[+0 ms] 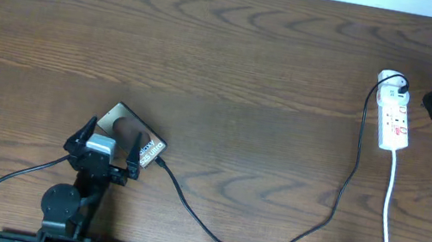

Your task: Plug charger to phone and switch on socket

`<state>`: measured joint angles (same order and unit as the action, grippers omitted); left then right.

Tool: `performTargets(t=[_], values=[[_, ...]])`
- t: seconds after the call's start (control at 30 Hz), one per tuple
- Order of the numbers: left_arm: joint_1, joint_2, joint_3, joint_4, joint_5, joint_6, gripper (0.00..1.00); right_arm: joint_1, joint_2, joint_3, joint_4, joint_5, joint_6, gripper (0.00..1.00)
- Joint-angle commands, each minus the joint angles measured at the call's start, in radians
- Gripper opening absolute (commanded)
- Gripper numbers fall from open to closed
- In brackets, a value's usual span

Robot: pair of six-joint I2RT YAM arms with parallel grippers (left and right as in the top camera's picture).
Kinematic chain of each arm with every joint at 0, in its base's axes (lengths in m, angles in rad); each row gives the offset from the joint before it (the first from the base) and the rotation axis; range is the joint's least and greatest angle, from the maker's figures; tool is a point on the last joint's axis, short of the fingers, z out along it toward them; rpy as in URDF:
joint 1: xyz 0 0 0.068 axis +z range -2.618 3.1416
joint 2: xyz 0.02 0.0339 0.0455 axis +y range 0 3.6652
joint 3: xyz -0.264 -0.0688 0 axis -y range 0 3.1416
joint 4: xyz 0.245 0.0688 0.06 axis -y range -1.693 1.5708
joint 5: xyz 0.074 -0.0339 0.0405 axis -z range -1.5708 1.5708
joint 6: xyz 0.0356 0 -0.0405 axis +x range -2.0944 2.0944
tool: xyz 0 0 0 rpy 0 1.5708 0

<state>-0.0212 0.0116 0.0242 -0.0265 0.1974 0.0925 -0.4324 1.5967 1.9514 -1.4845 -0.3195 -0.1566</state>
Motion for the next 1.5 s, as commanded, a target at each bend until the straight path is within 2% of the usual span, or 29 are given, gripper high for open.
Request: performTargets(t=[0.0,1.47], values=[[0.005,-0.010,-0.020,-0.044,-0.106,-0.074,0.92,0.004,-0.001,0.014,-0.001,0.000,0.014,0.99],[0.005,-0.008,-0.020,-0.037,-0.094,-0.079,0.92,0.004,-0.002,0.014,-0.001,0.000,0.014,0.99]])
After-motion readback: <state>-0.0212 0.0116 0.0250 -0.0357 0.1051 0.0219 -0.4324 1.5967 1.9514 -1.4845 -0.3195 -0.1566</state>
